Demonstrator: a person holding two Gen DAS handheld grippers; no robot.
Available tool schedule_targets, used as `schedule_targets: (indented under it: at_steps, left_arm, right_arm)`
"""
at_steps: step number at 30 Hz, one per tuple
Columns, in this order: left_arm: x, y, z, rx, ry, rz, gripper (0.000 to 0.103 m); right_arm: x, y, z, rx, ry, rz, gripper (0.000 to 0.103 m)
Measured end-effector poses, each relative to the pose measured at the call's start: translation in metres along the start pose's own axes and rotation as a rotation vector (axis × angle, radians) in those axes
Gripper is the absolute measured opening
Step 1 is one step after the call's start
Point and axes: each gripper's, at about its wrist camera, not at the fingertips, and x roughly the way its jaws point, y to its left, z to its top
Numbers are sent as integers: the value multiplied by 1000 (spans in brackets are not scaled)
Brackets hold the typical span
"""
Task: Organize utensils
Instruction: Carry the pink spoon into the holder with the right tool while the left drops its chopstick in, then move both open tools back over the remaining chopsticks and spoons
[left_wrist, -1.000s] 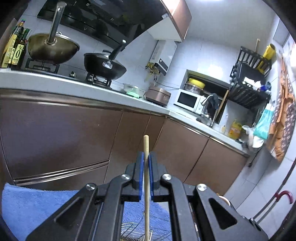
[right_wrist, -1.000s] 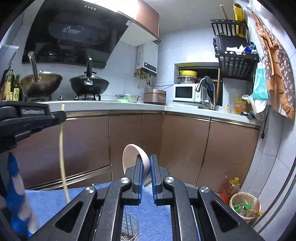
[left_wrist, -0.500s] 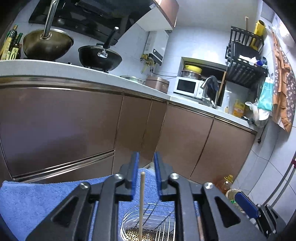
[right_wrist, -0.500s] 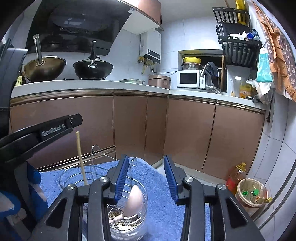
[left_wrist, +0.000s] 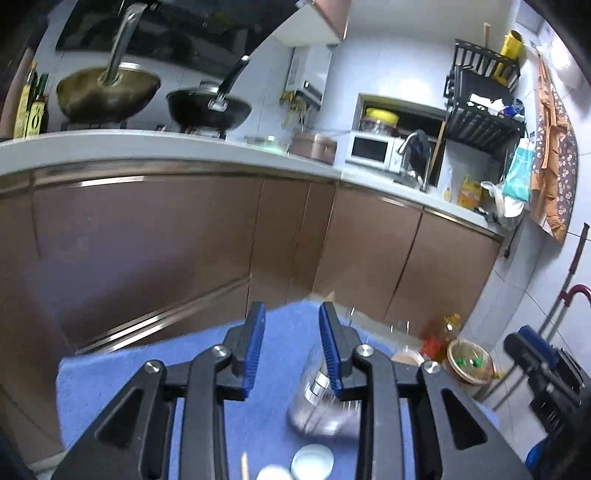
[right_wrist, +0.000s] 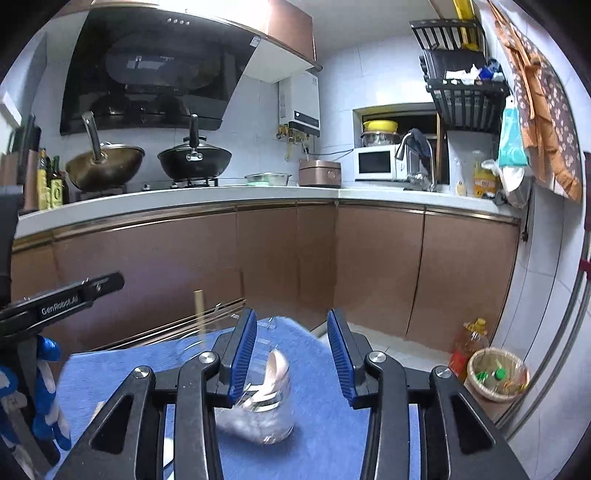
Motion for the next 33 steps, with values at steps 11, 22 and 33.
schedule_targets:
  at_steps: [11,22,33]
  left_arm:
    - [-74,37,-40,8,146,32,29]
    - [-110,50,-71,-8,294,31,29]
    - [-100,49,-88,-42,395,-20,29]
  right_arm:
    - [-50,3,-29,57,91,75,37]
    - [-74,5,-47,96,155,129,37]
    - [-68,0,-62,120,235,158,37]
